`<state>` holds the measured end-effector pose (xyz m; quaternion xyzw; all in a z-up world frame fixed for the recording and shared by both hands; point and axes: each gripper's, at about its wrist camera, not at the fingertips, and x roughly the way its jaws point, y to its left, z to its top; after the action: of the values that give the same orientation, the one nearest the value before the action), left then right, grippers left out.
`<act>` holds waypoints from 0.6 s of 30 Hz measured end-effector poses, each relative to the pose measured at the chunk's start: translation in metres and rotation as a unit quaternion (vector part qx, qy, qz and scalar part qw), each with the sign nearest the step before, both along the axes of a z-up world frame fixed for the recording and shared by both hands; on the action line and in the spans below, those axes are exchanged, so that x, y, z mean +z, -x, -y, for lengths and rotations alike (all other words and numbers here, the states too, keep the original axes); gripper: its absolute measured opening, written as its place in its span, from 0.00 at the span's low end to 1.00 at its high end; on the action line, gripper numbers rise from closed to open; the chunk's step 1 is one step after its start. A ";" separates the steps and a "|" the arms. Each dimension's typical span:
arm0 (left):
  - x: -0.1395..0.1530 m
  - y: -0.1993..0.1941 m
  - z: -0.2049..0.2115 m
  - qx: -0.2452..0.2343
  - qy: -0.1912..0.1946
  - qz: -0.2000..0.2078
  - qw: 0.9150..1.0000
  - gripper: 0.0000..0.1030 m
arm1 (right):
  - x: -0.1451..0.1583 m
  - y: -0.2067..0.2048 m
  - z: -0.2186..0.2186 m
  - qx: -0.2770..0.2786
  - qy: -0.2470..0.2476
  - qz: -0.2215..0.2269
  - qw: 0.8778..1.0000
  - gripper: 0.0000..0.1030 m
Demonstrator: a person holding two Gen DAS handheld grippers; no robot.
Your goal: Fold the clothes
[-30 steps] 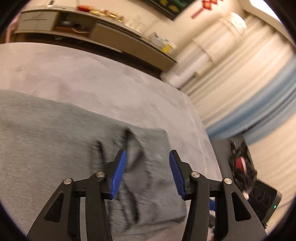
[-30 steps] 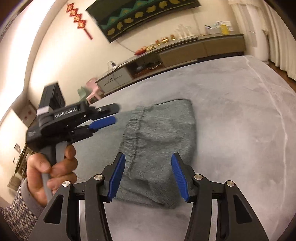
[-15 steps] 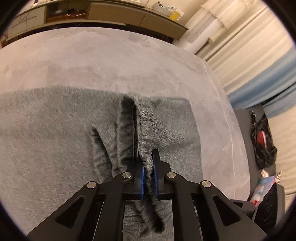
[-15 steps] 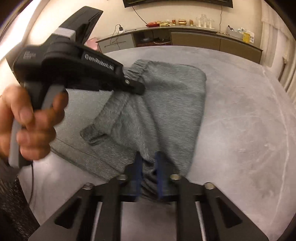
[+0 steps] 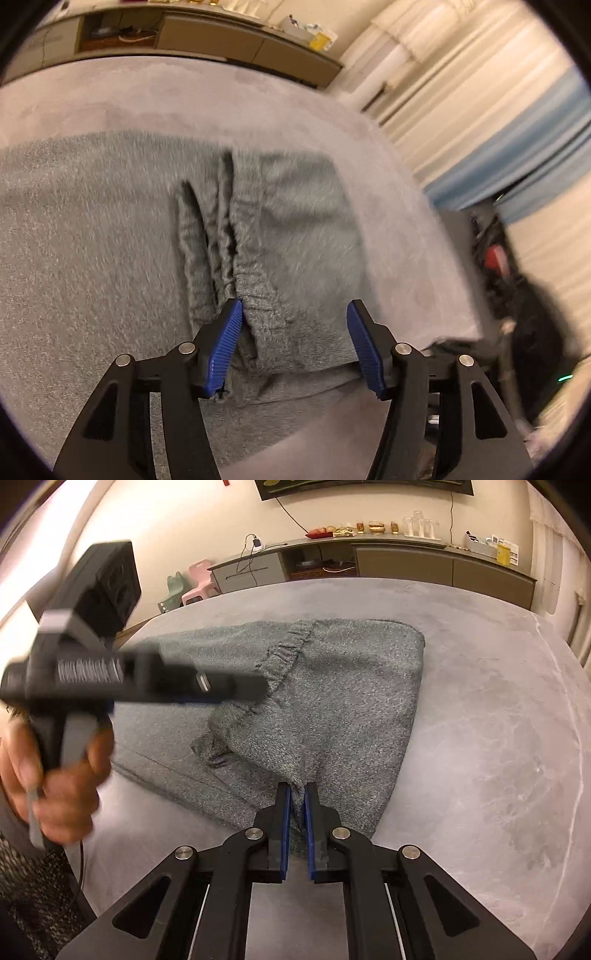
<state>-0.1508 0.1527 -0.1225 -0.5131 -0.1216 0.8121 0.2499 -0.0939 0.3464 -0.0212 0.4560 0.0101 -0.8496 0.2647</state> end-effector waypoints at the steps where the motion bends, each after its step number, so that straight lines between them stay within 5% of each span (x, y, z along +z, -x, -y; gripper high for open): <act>1: -0.002 -0.002 -0.005 0.001 0.016 -0.007 1.000 0.58 | -0.001 -0.004 0.000 0.003 -0.002 0.000 1.000 0.08; 3: -0.001 -0.004 -0.009 0.005 0.043 -0.018 0.999 0.19 | -0.004 -0.004 0.004 0.008 -0.007 0.000 1.000 0.08; 9: 0.010 -0.015 0.012 0.029 0.028 0.004 0.999 0.14 | -0.006 0.016 0.026 0.038 -0.017 0.007 0.999 0.08; 13: -0.005 -0.021 0.009 0.016 0.054 0.023 0.998 0.14 | -0.015 0.017 0.028 0.039 -0.043 0.031 0.998 0.08; 18: 0.011 -0.022 0.009 0.000 0.057 0.012 0.998 0.23 | -0.004 0.018 0.022 0.028 -0.012 0.035 0.999 0.13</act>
<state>-0.1292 0.1436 -0.1110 -0.5364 -0.0786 0.8114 0.2185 -0.1123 0.3240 -0.0249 0.4879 0.0234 -0.8255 0.2829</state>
